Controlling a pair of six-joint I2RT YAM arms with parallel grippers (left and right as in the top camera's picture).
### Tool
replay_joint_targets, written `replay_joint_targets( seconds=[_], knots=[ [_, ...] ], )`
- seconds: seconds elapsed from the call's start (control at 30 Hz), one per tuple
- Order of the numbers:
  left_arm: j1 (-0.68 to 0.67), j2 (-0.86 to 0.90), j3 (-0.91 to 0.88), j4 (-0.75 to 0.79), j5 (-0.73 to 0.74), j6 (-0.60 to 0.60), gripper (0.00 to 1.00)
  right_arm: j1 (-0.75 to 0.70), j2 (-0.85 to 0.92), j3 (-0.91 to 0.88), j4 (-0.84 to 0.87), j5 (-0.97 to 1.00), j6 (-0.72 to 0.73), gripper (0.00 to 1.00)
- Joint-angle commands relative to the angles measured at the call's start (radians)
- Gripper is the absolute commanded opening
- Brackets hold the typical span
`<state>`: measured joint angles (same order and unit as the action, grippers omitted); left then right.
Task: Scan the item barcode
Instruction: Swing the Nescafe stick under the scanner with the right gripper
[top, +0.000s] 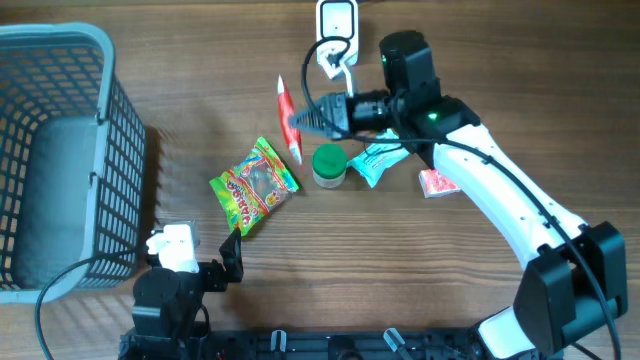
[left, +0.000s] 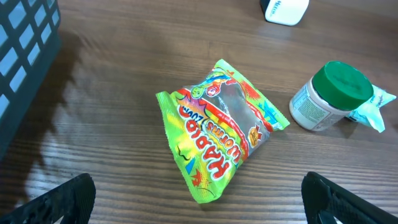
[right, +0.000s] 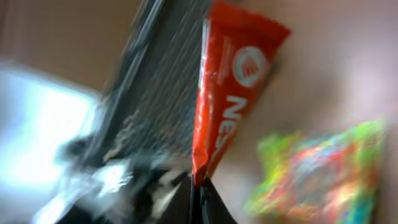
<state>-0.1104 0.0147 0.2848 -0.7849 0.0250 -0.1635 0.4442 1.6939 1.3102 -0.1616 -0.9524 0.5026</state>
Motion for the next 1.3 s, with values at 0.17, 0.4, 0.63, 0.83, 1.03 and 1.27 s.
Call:
replay_joint_targets(
  seconds=[0.17, 0.4, 0.63, 0.83, 1.03, 1.27],
  knots=[
    [-0.005, -0.008, -0.005, 0.002, 0.008, -0.005, 1.00, 0.001, 0.051, 0.013, 0.233, 0.963, -0.419, 0.05],
    [-0.005, -0.008, -0.005, 0.002, 0.008, -0.005, 1.00, 0.000, 0.319, 0.170, 0.414, 1.171, -0.662, 0.05],
    [-0.005, -0.008, -0.005, 0.002, 0.008, -0.005, 1.00, 0.001, 0.650, 0.569, 0.381, 1.211, -0.739, 0.05],
    [-0.005, -0.008, -0.005, 0.001, 0.008, -0.005, 1.00, 0.000, 0.772, 0.652, 0.401, 1.226, -0.739, 0.05],
    [-0.005, -0.008, -0.005, 0.001, 0.008, -0.005, 1.00, -0.003, 0.730, 0.685, 0.284, 1.338, -0.702, 0.04],
    [-0.006, -0.008, -0.005, 0.002, 0.008, -0.005, 1.00, -0.171, 0.419, 0.685, -0.320, 1.484, -0.446, 0.04]
  ],
)
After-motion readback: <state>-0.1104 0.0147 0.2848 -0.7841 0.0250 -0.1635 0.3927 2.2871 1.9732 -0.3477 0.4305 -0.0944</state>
